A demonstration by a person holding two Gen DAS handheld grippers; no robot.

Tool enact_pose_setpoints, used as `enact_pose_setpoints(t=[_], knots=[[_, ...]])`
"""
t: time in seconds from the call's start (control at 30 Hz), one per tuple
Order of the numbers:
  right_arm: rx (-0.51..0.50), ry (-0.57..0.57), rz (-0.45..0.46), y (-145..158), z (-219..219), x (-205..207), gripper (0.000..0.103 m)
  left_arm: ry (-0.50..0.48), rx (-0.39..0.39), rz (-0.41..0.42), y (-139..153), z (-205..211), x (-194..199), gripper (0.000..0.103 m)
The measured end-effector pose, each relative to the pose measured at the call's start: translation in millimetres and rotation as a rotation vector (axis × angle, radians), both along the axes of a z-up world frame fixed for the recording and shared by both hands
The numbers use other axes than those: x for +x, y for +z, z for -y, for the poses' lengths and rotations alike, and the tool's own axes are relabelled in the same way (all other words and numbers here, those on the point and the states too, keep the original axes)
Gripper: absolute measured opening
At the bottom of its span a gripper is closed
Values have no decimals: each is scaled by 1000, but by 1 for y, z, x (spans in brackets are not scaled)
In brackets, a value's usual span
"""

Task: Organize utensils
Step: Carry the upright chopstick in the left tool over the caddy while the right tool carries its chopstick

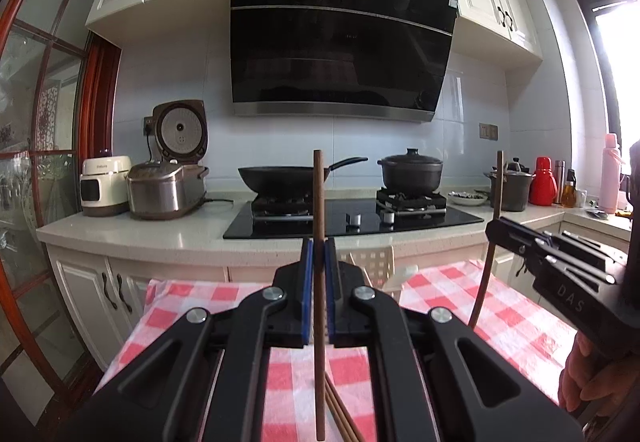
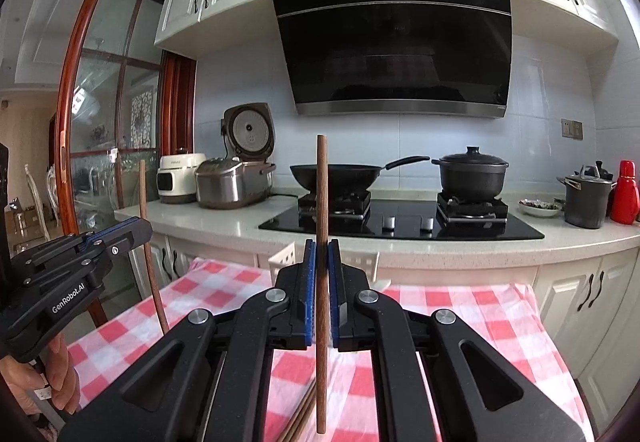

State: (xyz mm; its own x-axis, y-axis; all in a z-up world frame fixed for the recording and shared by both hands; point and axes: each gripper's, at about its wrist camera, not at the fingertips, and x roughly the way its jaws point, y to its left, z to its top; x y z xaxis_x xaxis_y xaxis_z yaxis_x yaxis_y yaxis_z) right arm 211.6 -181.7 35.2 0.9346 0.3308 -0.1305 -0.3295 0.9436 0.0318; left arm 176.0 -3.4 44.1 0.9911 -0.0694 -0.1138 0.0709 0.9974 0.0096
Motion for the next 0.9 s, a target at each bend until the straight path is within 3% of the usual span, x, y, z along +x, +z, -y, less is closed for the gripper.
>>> enact_pose_setpoints(t=[0.63, 0.9], knots=[[19, -22, 15, 46, -11, 122, 5, 9, -19, 101, 99, 9, 129, 6], [22, -27, 29, 60, -18, 171, 6, 32, -24, 80, 110, 14, 199, 6]])
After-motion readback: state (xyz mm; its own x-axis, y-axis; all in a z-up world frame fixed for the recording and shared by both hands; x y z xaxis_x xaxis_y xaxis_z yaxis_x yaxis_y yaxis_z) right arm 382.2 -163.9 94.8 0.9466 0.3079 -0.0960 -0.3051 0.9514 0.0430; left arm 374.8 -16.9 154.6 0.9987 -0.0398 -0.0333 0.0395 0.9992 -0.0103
